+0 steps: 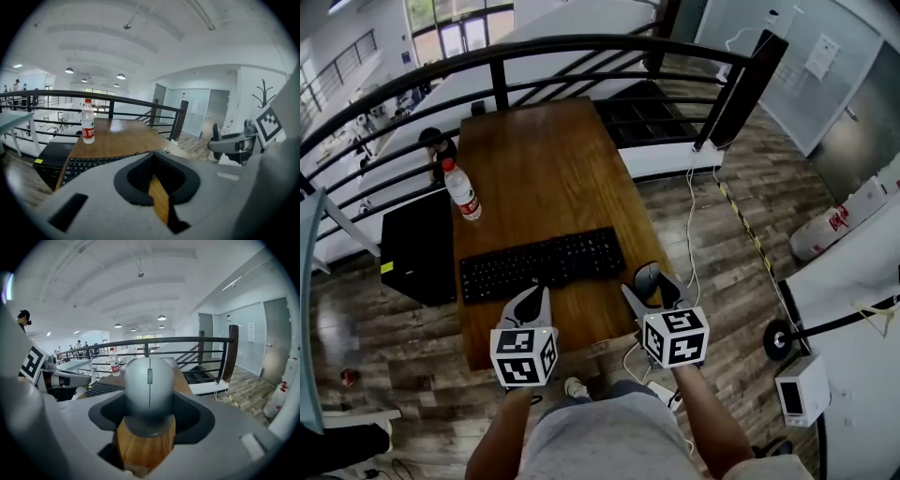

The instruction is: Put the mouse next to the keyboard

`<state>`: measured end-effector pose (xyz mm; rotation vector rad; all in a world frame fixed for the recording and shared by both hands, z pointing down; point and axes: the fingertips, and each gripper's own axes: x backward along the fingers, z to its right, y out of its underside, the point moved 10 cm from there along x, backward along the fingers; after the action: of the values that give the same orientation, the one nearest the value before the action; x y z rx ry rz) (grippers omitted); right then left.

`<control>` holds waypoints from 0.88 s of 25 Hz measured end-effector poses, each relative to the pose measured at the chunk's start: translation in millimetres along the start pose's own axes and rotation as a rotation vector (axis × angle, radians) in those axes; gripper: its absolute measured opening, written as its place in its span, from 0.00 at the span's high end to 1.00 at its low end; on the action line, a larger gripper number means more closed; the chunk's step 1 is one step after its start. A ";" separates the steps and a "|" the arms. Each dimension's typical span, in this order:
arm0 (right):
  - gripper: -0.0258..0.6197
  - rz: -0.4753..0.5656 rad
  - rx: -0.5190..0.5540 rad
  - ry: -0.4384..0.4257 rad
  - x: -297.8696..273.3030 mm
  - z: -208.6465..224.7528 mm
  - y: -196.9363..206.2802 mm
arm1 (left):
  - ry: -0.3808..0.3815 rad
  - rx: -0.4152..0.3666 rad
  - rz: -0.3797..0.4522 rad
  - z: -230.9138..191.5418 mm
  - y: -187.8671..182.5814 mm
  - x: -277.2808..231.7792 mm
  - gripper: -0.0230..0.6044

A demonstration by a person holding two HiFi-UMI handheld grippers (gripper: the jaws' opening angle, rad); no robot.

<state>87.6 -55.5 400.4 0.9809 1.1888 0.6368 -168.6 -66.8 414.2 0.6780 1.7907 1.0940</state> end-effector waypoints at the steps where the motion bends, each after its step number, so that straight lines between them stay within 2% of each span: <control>1: 0.50 -0.006 -0.003 0.007 -2.4 1.9 1.1 | 0.004 0.001 -0.002 -1.5 0.4 -3.2 0.97; 9: 0.50 -0.067 -0.017 0.030 -31.9 26.5 5.5 | 0.011 0.011 -0.023 -5.8 0.5 -28.9 0.97; 17: 0.50 -0.164 -0.044 0.013 -88.3 68.9 6.8 | -0.053 0.041 -0.045 -15.9 -8.2 -80.4 0.97; 22: 0.50 -0.246 -0.044 0.007 -120.4 89.8 12.3 | -0.064 0.046 -0.073 -15.8 -13.9 -111.6 0.97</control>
<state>140.3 -176.8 472.7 0.7801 1.2729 0.4687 -133.3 -168.3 450.9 0.6629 1.7768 0.9749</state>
